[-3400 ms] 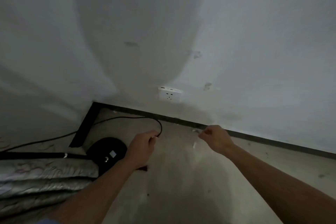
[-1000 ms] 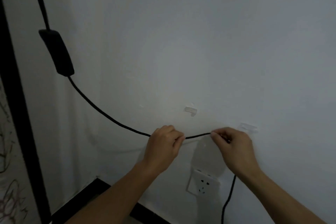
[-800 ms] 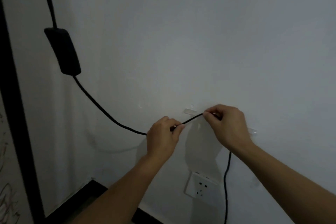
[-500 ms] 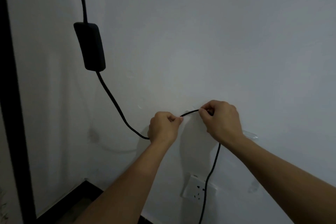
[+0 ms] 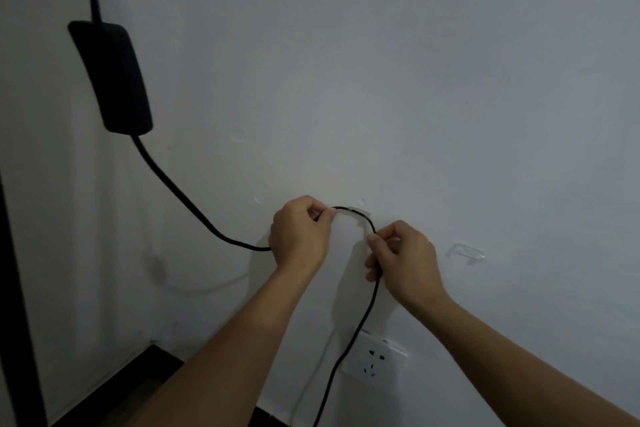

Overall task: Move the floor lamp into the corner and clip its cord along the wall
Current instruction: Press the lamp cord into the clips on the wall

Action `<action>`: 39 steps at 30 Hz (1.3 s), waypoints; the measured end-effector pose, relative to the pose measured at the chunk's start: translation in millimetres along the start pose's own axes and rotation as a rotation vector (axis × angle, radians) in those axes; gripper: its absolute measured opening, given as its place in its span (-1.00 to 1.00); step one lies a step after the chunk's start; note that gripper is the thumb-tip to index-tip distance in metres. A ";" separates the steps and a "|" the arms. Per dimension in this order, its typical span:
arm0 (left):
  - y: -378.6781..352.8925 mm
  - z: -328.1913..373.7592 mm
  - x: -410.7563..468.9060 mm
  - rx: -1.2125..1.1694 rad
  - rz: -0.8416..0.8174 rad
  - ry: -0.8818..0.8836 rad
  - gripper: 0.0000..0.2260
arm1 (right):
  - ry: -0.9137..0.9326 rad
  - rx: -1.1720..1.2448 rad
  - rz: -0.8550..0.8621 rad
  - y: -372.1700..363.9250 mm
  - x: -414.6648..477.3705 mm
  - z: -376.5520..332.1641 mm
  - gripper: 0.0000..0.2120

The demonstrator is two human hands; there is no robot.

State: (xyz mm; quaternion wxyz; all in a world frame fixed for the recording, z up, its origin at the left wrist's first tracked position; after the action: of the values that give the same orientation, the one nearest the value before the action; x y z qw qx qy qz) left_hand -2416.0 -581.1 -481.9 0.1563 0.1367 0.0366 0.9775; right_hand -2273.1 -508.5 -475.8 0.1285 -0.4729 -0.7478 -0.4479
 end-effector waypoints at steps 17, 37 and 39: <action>-19.6 4.3 -57.7 0.393 0.063 -0.967 -0.62 | -0.215 0.217 -0.229 31.1 -102.7 84.5 -0.68; -59.1 14.4 -88.5 0.498 -0.260 -0.994 -0.85 | -0.063 0.143 -0.013 124.8 -67.2 50.3 -0.86; -62.0 13.0 -87.8 0.497 -0.271 -0.944 -0.82 | -0.043 0.182 0.088 130.3 -63.1 46.1 -0.91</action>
State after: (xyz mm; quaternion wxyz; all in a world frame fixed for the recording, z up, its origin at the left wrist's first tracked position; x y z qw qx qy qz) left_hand -2313.8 -549.7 -499.0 0.2435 0.5871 0.2094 0.7431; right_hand -2122.6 -489.7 -469.3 0.1745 -0.5012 -0.7665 -0.3617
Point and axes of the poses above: each hand's wrist, its own x-axis towards the middle knuckle, its own y-axis out of the back of the hand, z = x × y, the point moved 2 cm from there along x, towards the middle knuckle, and after that the axes turned 11 degrees about y, right-handed, at the moved point
